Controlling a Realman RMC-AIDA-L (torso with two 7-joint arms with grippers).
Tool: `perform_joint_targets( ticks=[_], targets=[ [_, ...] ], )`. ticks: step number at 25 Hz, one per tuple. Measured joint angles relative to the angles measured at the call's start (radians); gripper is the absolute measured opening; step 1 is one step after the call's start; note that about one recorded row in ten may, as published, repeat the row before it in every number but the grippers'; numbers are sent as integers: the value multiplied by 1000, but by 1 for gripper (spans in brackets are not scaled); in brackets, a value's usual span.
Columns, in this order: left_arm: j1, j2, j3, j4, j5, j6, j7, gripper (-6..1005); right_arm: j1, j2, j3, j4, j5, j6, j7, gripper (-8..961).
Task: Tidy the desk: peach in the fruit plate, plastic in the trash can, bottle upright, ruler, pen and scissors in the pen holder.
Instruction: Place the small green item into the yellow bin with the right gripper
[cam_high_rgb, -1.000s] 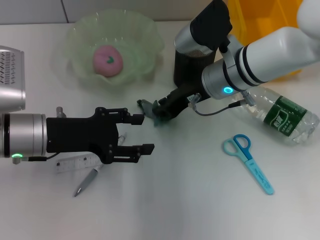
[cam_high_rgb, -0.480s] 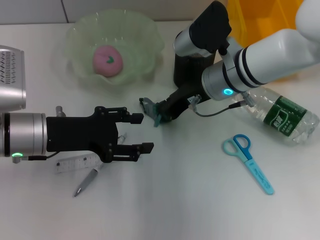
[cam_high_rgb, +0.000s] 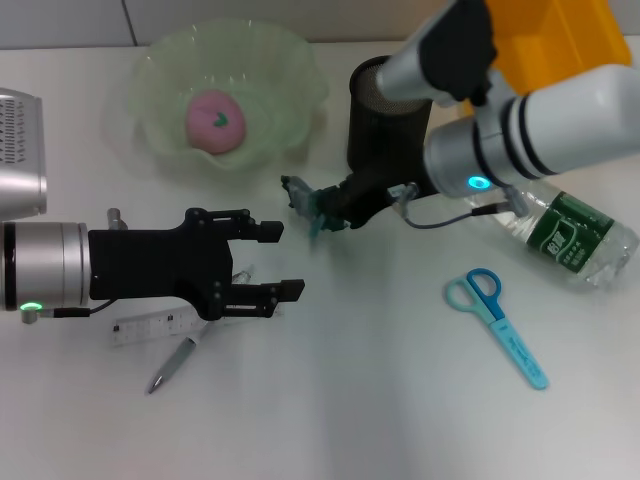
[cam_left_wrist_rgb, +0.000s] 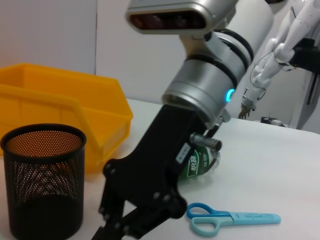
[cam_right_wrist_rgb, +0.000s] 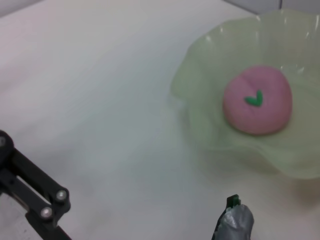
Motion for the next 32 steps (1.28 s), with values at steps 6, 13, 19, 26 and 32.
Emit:
perform_joint_targets(
  ticks=[6,13,19,26,32],
  targets=[
    [5,0,-12,2,-5,-5,0,743,-151,-4,35,-106,153,-43,-141,-2],
    [3,1,-12,-1,-3,-22,0,744,-273,-4,165,-121,372,-188,-393,-2],
    [8,2,-11,4,-5,-25,0,743,-368,-8,320,-32,585,-380,-661,-1],
    [8,1,-11,4,-6,-36,0,743,-425,-12,644,79,655,-646,-824,-1],
    [1,0,-11,-1,-6,-39,19,744,-458,-12,852,85,656,-652,-826,-1]
  ],
)
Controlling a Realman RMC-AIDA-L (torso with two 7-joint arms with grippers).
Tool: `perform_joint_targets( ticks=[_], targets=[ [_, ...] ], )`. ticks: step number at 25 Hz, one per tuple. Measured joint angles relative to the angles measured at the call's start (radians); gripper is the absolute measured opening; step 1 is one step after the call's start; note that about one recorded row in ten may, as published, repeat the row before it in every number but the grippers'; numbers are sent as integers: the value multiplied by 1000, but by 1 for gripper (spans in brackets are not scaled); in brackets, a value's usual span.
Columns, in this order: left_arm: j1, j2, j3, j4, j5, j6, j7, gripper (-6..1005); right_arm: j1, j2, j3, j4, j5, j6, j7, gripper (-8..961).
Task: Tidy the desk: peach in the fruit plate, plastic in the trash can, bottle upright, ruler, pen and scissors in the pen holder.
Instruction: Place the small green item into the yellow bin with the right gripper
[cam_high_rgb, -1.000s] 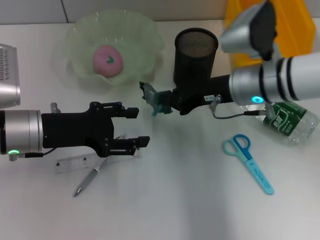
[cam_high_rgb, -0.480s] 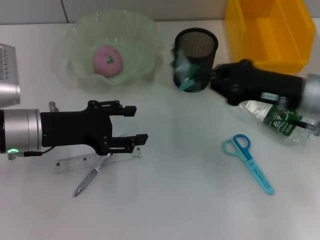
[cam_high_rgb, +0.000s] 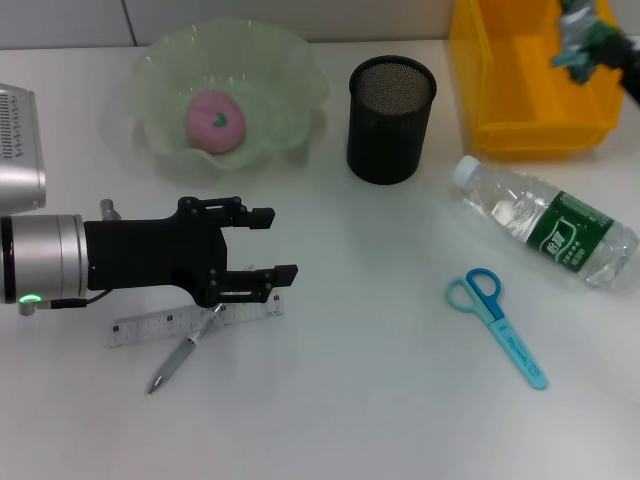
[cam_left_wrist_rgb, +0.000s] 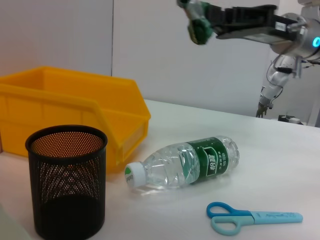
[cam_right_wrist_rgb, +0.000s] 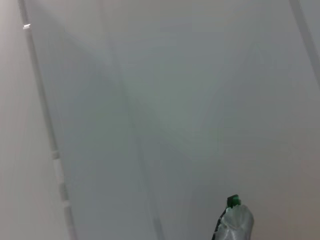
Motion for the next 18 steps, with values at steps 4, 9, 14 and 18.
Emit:
perform_joint_targets(
  ticks=[4,9,14,18],
  targets=[
    [0,-1,0,-1,0,-1,5,744,8,0,71,4,-1,99,0,-1],
    [-1,-1,-1,-1,-2,-5,6,744,62,0,149,77,-1,281,3,-1],
    [0,-1,-2,-1,-3,-7,7,743,104,1,133,91,-6,393,0,-1],
    [3,-1,-2,3,-3,-7,5,743,127,1,100,103,-8,437,0,-2]
  ],
)
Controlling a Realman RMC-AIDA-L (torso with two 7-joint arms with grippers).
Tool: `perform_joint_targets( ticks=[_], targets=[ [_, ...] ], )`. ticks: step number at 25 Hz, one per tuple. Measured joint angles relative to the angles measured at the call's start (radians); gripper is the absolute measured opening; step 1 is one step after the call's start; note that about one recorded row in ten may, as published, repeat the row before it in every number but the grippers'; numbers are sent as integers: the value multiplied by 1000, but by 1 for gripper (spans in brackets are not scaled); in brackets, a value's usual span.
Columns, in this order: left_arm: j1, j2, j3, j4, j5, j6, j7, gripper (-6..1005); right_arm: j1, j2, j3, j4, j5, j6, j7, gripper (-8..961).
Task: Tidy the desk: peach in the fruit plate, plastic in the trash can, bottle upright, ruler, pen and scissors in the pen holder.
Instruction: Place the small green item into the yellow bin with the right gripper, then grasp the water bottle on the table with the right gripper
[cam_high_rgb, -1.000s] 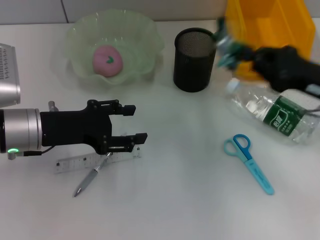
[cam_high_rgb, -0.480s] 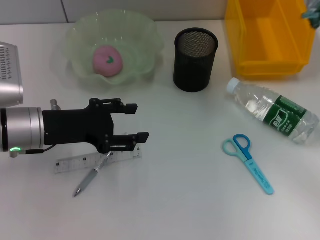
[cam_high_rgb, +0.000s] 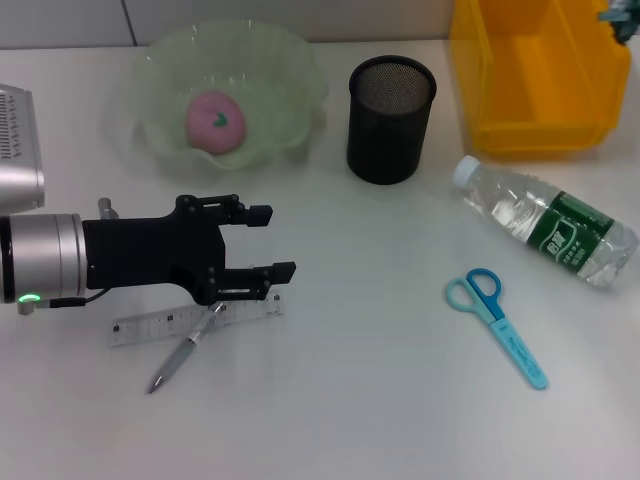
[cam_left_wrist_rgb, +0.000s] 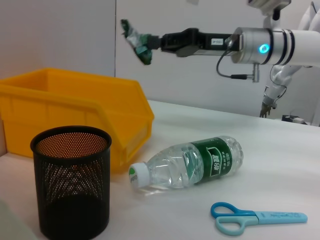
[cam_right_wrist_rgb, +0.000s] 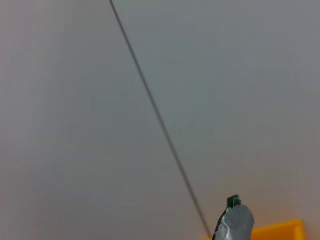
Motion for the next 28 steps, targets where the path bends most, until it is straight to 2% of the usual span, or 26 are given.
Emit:
perform_joint_targets(
  ticks=[8,14,20,25,28],
  targets=[
    [2,1,0,0,0,0,-1,743,26,-1,-150,-5,0,131,29,-1],
    [2,1,0,2,0,1,-4,744,26,-2,-162,-7,0,143,39,18],
    [-3,2,0,2,0,1,-7,744,26,-2,-163,-10,0,135,42,204],
    [-4,2,0,2,0,1,-8,743,5,-2,-171,-53,0,57,68,285],
    [-2,2,0,3,0,1,-9,743,-22,-7,-200,-138,-55,-13,179,334]
  ],
)
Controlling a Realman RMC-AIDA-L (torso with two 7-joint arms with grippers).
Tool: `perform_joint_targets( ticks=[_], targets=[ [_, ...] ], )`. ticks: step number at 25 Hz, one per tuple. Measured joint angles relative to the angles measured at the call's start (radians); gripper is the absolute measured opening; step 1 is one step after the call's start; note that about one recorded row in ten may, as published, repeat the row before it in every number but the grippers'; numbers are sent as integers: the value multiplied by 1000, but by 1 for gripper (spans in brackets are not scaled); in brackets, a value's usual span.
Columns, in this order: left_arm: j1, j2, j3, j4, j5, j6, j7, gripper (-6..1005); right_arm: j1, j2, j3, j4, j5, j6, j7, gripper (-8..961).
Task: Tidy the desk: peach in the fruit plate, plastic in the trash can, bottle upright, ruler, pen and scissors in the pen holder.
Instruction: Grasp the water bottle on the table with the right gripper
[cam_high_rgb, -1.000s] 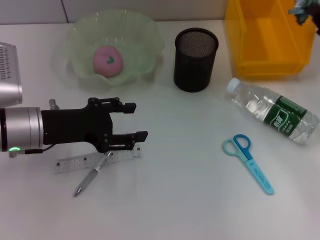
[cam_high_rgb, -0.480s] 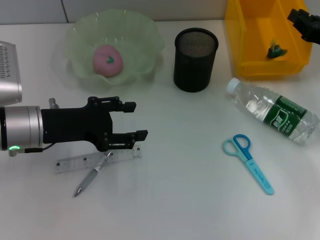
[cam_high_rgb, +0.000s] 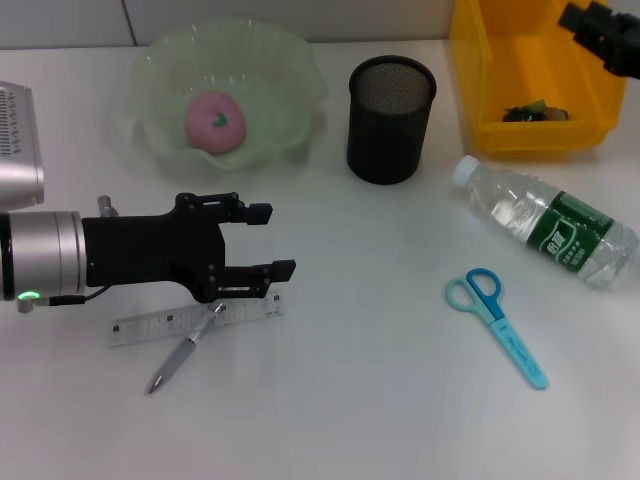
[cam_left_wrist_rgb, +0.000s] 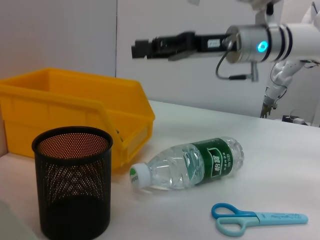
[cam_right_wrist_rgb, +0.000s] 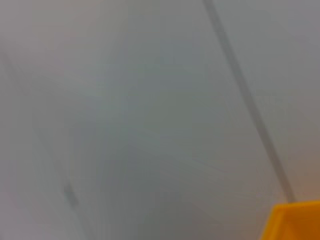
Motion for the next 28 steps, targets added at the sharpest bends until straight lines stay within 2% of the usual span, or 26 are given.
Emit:
perform_joint_targets(
  ticks=[5,9,11,15,16,17,20,22,26,28],
  targets=[
    [1,0,0,2,0,0,0,744,-28,4,-5,-267,-319,-137,287,435],
    [3,1,0,2,0,0,5,744,-9,4,-3,-449,-578,-257,507,573],
    [4,1,0,2,0,0,7,743,14,-2,-1,-513,-670,-326,584,642],
    [3,0,0,1,0,0,8,743,68,-20,8,-621,-842,-454,708,672],
    [3,0,0,1,0,1,8,743,100,-32,15,-660,-906,-518,741,680],
    [2,0,0,1,0,2,7,743,100,-32,15,-660,-906,-518,741,683],
    [1,0,0,1,0,6,3,744,167,-61,17,-676,-1001,-637,774,694],
    [0,-1,2,1,0,6,2,744,206,-70,17,-671,-1059,-691,788,700],
    [-1,-2,6,-1,0,5,1,744,260,-73,-8,-669,-1170,-724,810,714],
    [-2,-3,7,-3,0,5,3,744,279,-62,-46,-669,-1235,-718,816,721]
  ],
)
